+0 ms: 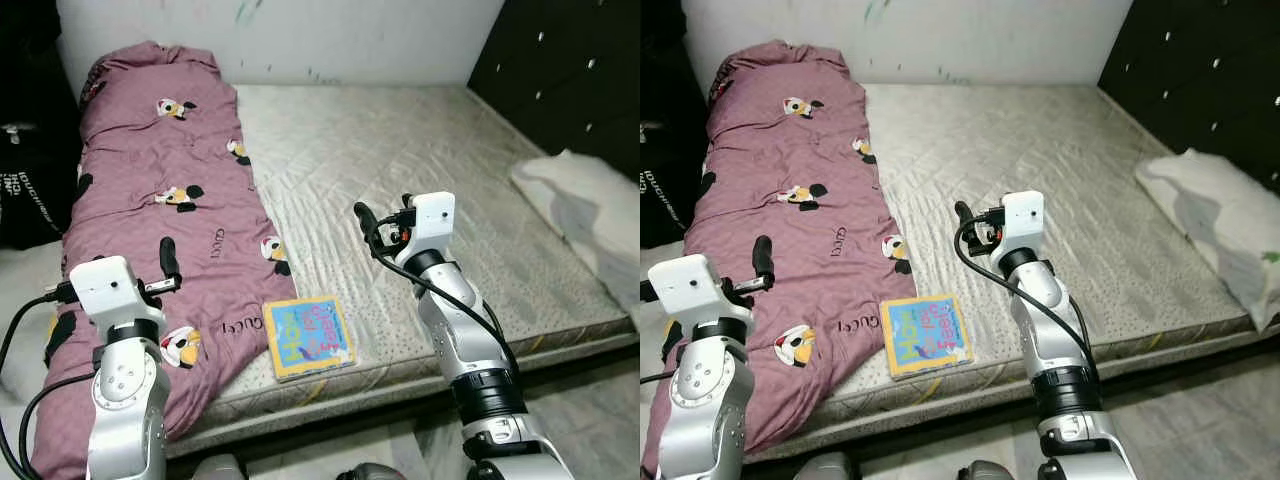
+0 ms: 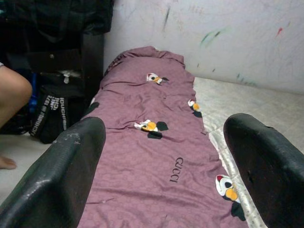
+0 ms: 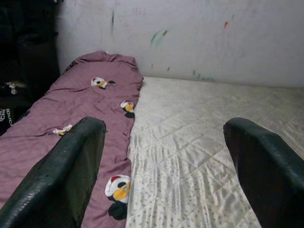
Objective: Clean up the room
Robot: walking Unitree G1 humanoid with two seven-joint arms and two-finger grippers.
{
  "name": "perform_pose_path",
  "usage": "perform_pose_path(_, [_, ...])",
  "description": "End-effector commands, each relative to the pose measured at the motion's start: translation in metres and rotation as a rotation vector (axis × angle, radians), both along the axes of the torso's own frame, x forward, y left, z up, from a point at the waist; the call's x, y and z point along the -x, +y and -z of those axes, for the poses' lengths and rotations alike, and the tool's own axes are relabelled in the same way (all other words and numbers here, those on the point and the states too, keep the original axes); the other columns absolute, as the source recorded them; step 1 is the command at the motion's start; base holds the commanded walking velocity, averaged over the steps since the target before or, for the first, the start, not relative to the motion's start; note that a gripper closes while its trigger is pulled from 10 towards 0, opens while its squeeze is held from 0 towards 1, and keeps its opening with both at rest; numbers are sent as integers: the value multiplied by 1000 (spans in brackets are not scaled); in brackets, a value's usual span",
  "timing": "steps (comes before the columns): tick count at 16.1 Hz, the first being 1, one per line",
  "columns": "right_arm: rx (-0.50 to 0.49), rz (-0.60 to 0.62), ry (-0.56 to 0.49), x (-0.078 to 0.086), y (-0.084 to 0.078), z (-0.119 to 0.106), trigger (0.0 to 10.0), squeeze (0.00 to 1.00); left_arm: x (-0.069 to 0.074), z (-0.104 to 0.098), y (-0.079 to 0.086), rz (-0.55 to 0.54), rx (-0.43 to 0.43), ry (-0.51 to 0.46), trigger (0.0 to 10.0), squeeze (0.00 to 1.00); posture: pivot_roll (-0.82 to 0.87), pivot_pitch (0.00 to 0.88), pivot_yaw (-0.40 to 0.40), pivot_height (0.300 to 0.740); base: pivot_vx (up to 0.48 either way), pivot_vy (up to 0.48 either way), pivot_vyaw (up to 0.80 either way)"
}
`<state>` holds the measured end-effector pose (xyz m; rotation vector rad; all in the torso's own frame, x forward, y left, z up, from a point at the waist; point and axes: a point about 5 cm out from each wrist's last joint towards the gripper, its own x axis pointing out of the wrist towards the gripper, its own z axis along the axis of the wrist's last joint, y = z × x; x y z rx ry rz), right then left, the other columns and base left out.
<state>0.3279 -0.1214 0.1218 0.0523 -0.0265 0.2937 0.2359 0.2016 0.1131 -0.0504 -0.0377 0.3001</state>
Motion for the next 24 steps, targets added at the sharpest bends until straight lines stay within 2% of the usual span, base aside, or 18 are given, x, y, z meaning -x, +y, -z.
perform_pose_path(1, [-6,16,-17,-3,-4,-5,10000,0,-1,-6,-1,10,-3,-30,10000,0,28,0,-81,740,0,0,0])
perform_pose_path(3, [-8,16,-17,-3,-5,-5,10000,0,-1,-7,5,-19,-49,-25,10000,0,29,0,-80,740,0,0,0])
perform_pose_path(6, [-7,14,-15,-2,-5,-4,10000,0,-2,-8,6,-3,-79,-22,10000,0,31,0,-79,740,0,0,0])
perform_pose_path(8, [-7,16,-15,-1,-6,-4,10000,0,-2,-7,5,7,-67,-16,10000,0,32,0,-79,732,0,0,0])
perform_pose_path(13, [-4,14,-13,0,-7,-3,10000,0,1,-1,3,30,-39,7,10000,0,34,0,-81,676,0,0,0])
perform_pose_path(18, [-4,7,-12,0,-6,-2,10000,0,1,1,4,25,-49,17,10000,0,34,0,-81,624,0,0,0])
perform_pose_path(24, [2,1,-3,1,-6,0,10000,0,2,1,5,37,-52,14,10000,0,37,0,-83,624,0,0,0])
